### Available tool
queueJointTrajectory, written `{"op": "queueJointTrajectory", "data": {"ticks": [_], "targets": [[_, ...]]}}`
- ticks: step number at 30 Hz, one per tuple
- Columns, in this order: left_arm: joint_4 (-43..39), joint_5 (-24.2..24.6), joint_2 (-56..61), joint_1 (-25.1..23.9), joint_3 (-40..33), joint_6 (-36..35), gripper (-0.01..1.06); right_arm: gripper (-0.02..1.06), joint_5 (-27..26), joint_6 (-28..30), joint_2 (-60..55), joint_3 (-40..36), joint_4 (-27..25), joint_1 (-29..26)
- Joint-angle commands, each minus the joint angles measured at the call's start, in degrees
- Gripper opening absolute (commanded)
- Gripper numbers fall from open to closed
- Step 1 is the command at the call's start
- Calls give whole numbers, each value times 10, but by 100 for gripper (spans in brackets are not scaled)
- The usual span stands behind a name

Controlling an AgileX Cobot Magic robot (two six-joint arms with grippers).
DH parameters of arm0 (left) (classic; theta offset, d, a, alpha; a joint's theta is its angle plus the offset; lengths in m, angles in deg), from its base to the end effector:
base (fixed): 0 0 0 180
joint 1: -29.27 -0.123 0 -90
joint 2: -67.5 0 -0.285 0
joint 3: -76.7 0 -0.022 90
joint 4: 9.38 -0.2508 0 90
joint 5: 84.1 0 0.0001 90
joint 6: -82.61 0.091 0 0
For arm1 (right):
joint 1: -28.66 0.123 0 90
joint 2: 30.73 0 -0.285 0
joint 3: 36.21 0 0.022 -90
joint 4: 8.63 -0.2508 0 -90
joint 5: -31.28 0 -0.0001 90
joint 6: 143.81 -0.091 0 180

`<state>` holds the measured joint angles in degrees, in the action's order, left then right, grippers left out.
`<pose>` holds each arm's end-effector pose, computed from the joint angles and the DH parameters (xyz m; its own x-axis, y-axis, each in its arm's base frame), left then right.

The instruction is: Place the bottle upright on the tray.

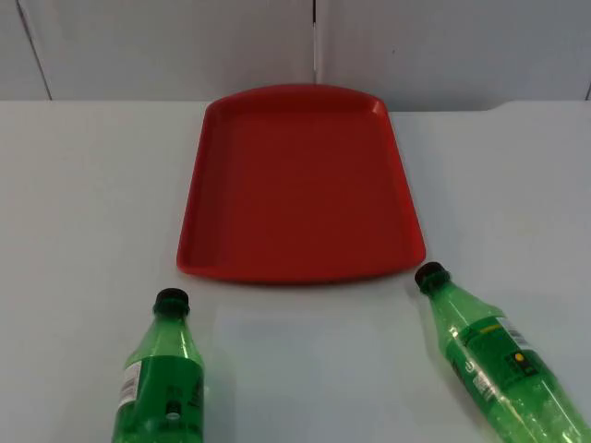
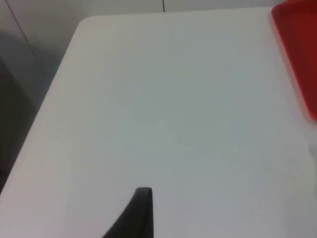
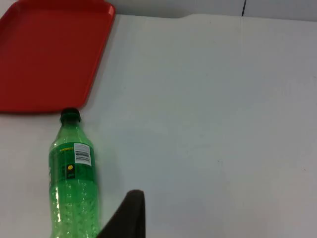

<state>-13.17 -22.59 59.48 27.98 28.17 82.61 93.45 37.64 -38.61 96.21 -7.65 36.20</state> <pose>-0.0050 0.0052 0.2766 -0.4716 0.0209 -0.8816 -0.0589 0.9967 0.0552 -0.0074 -0.0024 0.2801 -0.4555 -0.0939 -0.8853 -0.1332 0.9904 -0.0365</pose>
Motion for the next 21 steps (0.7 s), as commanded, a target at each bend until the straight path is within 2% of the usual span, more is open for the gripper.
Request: {"op": "queueJointTrajectory", "data": {"ticks": [1,11,21], "targets": [[16,-3,0,-1,11,0,105,105,-5,5,1,-1,1,-4],[51,-7,-93,-1,82,0,105,105,-5,5,1,-1,1,-4],[83,-19,-174,-1,116,0,105,105,-5,5,1,-1,1,-4]]}}
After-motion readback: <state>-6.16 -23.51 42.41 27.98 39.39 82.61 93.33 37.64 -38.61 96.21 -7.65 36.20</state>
